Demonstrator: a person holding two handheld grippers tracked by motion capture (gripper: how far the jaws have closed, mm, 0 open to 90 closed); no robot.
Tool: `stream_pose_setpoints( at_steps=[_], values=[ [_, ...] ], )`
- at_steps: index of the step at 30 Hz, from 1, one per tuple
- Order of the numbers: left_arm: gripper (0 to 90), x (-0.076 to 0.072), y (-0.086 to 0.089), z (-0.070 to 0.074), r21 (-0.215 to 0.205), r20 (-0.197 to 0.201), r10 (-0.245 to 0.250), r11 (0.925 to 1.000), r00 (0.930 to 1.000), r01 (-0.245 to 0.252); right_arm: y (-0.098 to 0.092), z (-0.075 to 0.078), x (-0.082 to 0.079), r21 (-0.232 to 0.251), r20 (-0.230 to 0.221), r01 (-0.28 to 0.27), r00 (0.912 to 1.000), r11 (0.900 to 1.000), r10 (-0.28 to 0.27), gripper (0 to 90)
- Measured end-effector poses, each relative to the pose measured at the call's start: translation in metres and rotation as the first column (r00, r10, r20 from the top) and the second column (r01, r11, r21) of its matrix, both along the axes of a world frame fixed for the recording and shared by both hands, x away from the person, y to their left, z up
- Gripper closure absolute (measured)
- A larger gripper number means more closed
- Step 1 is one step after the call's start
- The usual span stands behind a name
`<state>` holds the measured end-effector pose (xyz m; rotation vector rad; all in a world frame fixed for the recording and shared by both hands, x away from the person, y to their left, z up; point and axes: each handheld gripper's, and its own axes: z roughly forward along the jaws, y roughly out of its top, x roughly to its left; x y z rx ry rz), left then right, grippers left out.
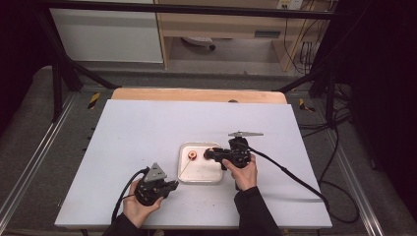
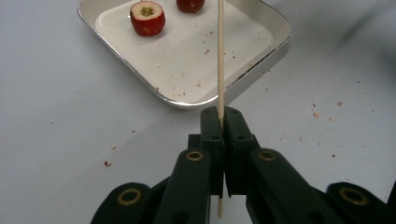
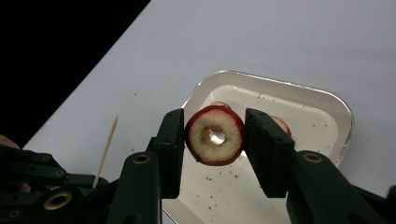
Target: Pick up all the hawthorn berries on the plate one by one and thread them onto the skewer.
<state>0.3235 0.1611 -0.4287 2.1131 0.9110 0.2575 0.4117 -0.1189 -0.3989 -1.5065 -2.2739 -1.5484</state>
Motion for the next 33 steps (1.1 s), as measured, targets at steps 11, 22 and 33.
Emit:
stream_pose_setpoints(
  at_steps=[11,22,33],
  values=[
    [88.2,-0.003,-0.014,0.000,-0.023,-0.024,0.050,0.9985,0.9985,-0.050,0.002,0.001,-0.002,0.088,0.062,0.050,0.9965,0.995,-0.055,59.6],
    [88.2,-0.004,-0.025,0.005,-0.030,-0.021,0.103,0.9942,0.9945,-0.103,-0.006,0.004,-0.003,0.142,0.091,0.091,0.9904,0.986,-0.104,59.6],
    [88.2,-0.009,-0.039,0.006,-0.061,-0.028,0.165,0.9841,0.9859,-0.167,-0.011,0.006,-0.004,0.171,0.101,0.099,0.9880,0.980,-0.117,59.6]
  ],
)
